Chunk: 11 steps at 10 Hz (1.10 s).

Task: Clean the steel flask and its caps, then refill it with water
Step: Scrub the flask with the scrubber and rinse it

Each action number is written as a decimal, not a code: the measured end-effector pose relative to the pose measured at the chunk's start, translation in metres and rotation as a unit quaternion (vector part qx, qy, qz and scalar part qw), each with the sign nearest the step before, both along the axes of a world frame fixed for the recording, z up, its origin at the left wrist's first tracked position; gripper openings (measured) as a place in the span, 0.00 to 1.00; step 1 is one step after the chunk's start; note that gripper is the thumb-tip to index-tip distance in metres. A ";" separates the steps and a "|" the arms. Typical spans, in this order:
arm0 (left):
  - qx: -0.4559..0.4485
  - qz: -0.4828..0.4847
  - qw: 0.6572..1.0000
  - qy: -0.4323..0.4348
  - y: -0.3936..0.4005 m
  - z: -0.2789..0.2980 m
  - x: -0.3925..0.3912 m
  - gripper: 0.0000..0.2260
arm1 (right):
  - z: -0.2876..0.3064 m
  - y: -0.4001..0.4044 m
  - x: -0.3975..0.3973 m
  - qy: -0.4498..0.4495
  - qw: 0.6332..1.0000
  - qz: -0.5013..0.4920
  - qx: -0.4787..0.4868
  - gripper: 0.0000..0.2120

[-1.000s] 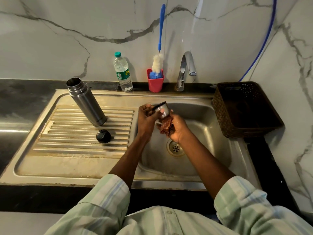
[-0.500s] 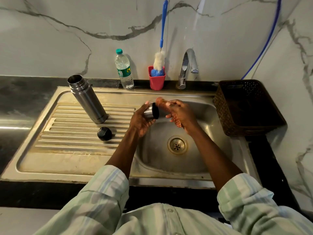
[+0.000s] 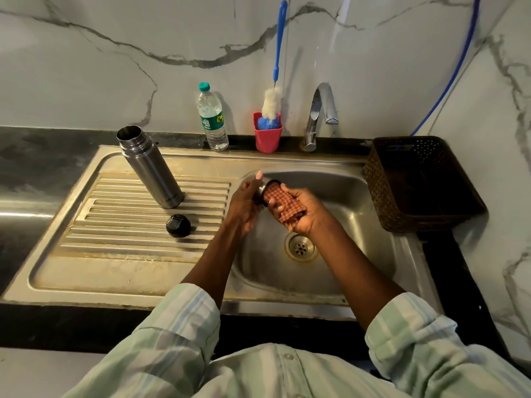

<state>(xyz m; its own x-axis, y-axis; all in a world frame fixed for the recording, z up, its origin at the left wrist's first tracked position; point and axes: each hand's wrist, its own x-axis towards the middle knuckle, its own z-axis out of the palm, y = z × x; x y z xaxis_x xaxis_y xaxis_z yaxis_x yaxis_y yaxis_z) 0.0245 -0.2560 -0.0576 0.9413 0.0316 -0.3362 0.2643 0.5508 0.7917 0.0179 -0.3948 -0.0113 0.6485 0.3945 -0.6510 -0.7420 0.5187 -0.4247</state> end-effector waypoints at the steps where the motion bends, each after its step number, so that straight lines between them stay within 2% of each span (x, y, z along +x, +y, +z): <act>1: -0.046 -0.031 0.998 -0.033 0.002 0.004 -0.002 0.17 | 0.003 0.005 0.002 0.012 0.996 -0.052 0.077 0.12; 2: -0.054 -0.065 0.995 -0.045 0.010 0.009 0.000 0.16 | 0.002 0.010 -0.002 -0.242 0.929 0.023 -0.278 0.11; 3: 0.093 -0.068 0.993 0.032 0.011 0.016 0.010 0.17 | -0.015 0.003 -0.007 -0.585 0.528 0.117 -0.604 0.09; 4: 0.145 -0.046 0.981 0.121 0.006 0.023 0.016 0.20 | -0.023 0.001 -0.005 -0.638 0.394 0.154 -0.644 0.12; 5: 0.157 -0.055 0.984 0.067 0.005 0.016 0.016 0.17 | -0.010 0.008 0.000 -0.461 0.638 0.152 -0.598 0.09; 6: 0.060 -0.063 0.996 0.002 0.007 0.010 0.009 0.17 | 0.009 0.001 0.008 -0.119 0.973 0.074 -0.184 0.11; 7: 0.003 -0.051 0.999 -0.010 0.005 0.007 0.004 0.15 | 0.008 0.001 0.007 -0.042 0.999 0.002 -0.008 0.10; 8: 0.061 -0.043 0.996 0.052 0.004 0.012 0.009 0.20 | -0.006 0.011 0.001 -0.352 0.830 0.091 -0.424 0.11; 9: 0.168 -0.053 0.972 0.154 0.007 0.015 0.015 0.17 | -0.030 0.003 -0.002 -0.591 0.447 0.212 -0.637 0.14; 10: 0.191 -0.066 0.966 0.159 0.004 0.016 0.016 0.16 | -0.037 0.002 -0.002 -0.552 0.488 0.200 -0.646 0.14; 11: 0.172 -0.060 0.979 0.094 0.004 0.008 0.011 0.16 | -0.019 0.010 0.001 -0.221 0.893 0.124 -0.372 0.11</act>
<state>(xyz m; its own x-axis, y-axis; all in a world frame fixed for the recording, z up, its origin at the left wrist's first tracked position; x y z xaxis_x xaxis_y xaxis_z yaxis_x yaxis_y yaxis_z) 0.0352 -0.2518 -0.0495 0.8672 0.0664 -0.4935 0.4703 0.2166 0.8555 0.0184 -0.3847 -0.0299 0.8593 0.1276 -0.4953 -0.4698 -0.1862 -0.8629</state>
